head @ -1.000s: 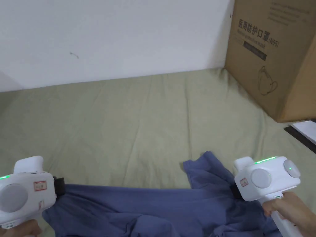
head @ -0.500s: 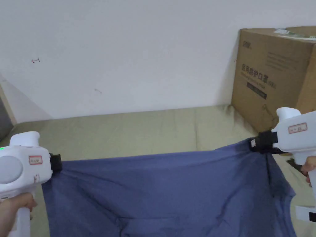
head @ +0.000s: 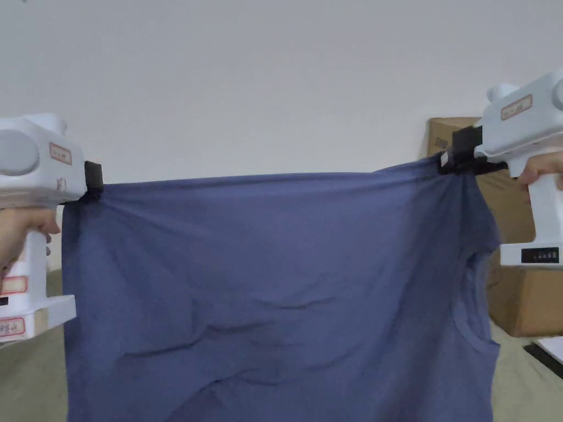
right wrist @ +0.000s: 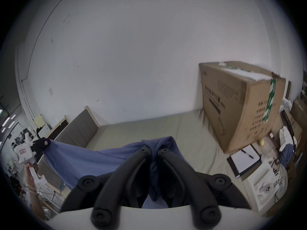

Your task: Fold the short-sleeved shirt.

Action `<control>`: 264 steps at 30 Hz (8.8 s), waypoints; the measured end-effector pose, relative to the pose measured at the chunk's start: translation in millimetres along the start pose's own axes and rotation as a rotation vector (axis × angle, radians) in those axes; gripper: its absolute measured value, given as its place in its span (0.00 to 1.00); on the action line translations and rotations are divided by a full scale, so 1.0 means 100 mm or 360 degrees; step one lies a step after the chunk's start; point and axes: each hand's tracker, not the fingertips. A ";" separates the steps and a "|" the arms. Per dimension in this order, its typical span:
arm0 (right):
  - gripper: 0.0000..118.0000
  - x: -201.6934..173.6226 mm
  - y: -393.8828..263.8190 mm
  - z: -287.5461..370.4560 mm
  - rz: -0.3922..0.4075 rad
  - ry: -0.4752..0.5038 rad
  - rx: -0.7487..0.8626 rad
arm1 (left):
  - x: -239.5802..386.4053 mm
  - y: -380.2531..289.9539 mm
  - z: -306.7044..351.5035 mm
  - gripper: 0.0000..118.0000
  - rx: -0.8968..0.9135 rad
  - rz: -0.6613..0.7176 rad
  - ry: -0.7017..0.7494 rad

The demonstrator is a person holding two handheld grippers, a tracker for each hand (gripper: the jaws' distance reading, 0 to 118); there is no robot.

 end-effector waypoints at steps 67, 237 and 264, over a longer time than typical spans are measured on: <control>0.05 0.15 -4.75 -0.29 -0.0041 -0.0142 -0.0811 | -0.69 -4.40 0.07 0.02 -0.1090 0.0018 0.0200; 0.03 0.35 -3.20 -2.04 -0.0077 -0.0147 -0.0985 | -1.12 -3.62 -1.78 0.01 -0.0842 0.0022 0.0288; 0.99 0.21 -4.87 0.55 -0.0129 -0.0190 -0.0710 | -1.13 -4.49 0.98 0.79 -0.0720 0.0059 0.0147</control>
